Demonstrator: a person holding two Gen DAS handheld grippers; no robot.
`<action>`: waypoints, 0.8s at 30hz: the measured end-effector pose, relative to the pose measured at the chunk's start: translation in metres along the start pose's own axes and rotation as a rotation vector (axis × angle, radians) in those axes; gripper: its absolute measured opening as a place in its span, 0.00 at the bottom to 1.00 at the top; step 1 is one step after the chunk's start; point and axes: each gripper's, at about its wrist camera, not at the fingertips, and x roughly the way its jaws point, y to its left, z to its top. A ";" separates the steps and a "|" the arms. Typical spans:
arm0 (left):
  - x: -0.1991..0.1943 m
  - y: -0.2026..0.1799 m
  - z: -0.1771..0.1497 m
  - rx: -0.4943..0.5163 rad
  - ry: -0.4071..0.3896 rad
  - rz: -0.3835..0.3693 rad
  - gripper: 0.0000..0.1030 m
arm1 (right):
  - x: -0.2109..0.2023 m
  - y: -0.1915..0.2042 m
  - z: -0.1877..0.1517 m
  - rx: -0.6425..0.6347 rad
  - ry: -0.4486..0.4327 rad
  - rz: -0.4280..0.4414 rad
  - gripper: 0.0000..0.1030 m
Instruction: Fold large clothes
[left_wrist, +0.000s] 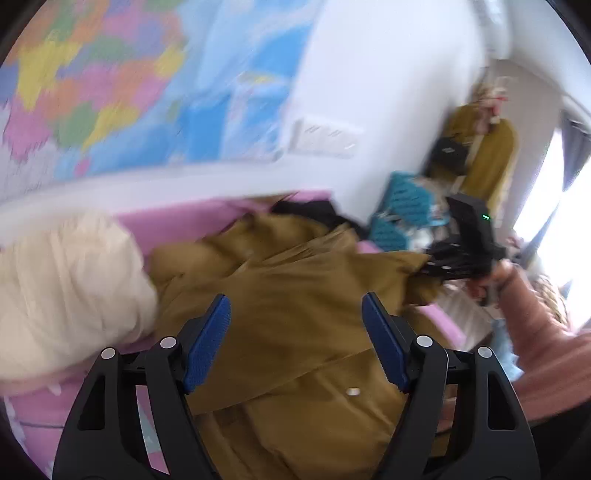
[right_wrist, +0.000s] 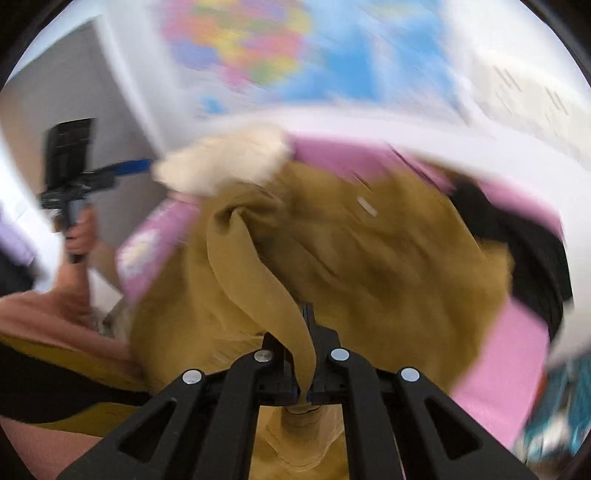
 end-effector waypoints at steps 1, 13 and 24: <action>0.014 0.008 -0.003 -0.013 0.032 0.023 0.71 | 0.016 -0.021 -0.013 0.054 0.063 -0.026 0.12; 0.110 0.076 -0.066 -0.171 0.250 0.162 0.66 | 0.001 -0.035 -0.009 0.057 -0.034 0.042 0.75; 0.088 0.086 -0.077 -0.172 0.190 0.185 0.67 | -0.029 -0.046 0.055 0.038 -0.092 0.012 0.84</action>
